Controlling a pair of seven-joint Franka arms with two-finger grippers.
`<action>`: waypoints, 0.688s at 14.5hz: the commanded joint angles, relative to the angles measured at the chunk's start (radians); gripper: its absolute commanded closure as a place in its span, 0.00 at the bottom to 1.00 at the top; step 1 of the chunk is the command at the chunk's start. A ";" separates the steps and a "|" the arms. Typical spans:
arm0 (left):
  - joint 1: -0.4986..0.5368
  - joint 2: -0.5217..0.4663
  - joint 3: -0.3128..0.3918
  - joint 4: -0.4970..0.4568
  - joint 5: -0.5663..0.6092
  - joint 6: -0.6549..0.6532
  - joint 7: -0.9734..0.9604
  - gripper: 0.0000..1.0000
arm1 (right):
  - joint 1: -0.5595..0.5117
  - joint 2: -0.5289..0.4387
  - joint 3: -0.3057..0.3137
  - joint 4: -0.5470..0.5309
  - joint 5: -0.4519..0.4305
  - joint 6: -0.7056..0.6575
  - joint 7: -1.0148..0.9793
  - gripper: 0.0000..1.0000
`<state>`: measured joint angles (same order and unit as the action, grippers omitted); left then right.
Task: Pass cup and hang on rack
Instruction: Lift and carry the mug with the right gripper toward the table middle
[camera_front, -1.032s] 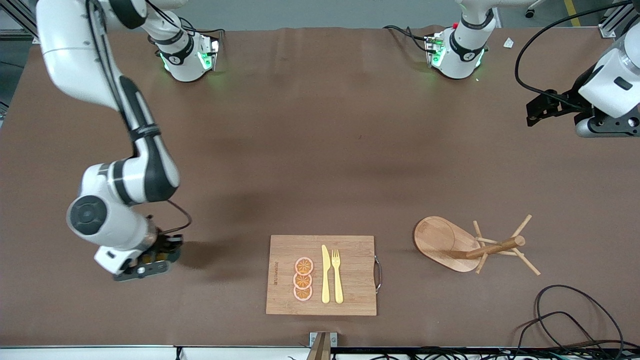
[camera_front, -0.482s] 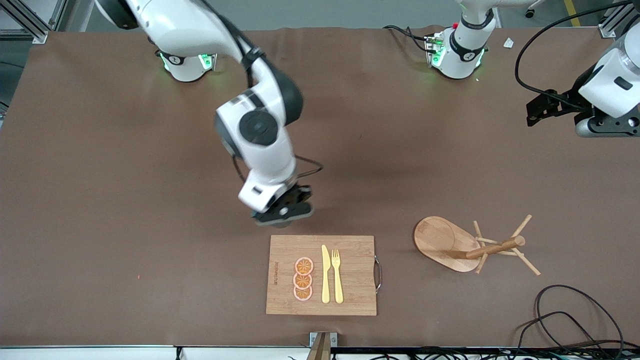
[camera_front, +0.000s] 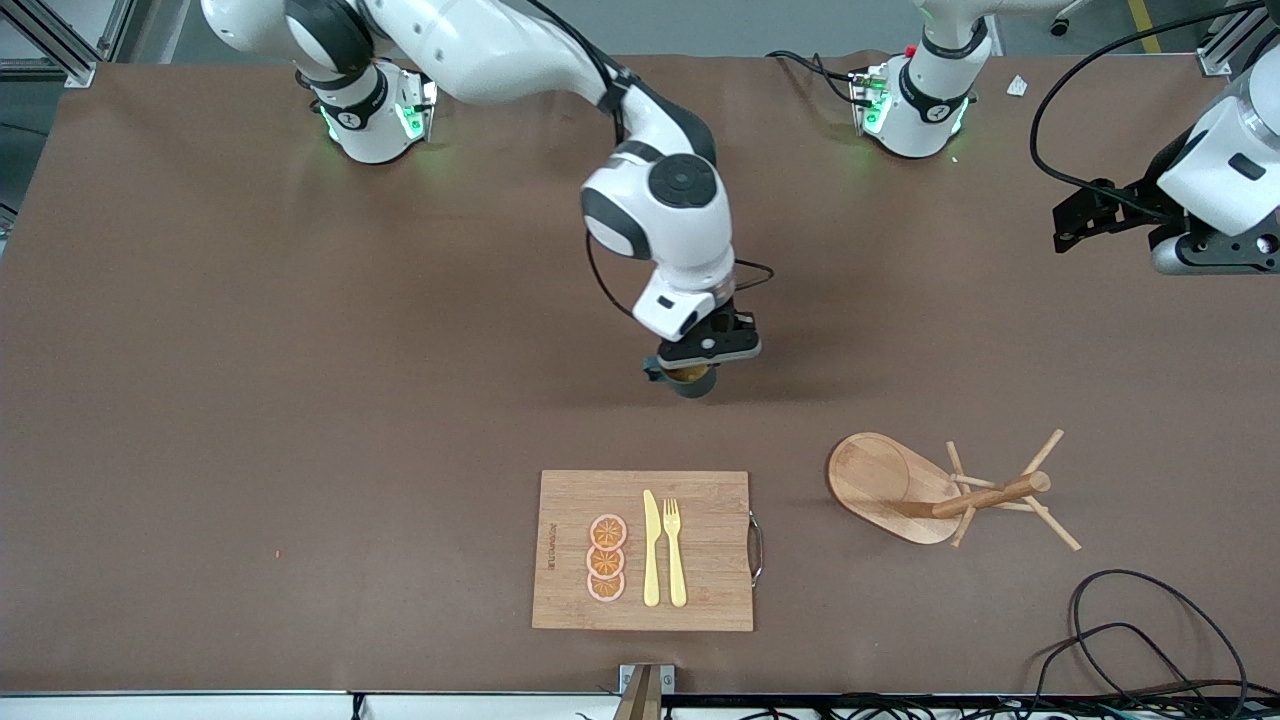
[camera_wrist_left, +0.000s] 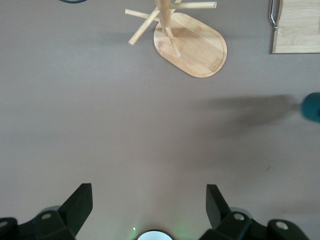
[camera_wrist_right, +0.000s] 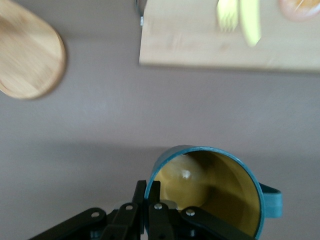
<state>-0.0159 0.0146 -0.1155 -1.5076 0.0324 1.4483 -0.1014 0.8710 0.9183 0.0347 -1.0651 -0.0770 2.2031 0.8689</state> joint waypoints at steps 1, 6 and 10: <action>0.005 0.008 -0.003 0.021 0.004 -0.019 0.011 0.00 | 0.020 0.089 -0.009 0.097 0.006 -0.013 0.077 1.00; 0.005 0.008 -0.003 0.021 0.003 -0.019 0.011 0.00 | 0.022 0.100 -0.007 0.097 0.008 -0.006 0.163 0.77; -0.002 0.037 -0.004 0.024 0.004 -0.012 0.008 0.00 | -0.020 0.042 -0.015 0.086 0.000 -0.026 0.144 0.00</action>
<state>-0.0159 0.0208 -0.1154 -1.5076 0.0324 1.4479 -0.1013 0.8812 1.0020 0.0186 -0.9790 -0.0780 2.2049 1.0164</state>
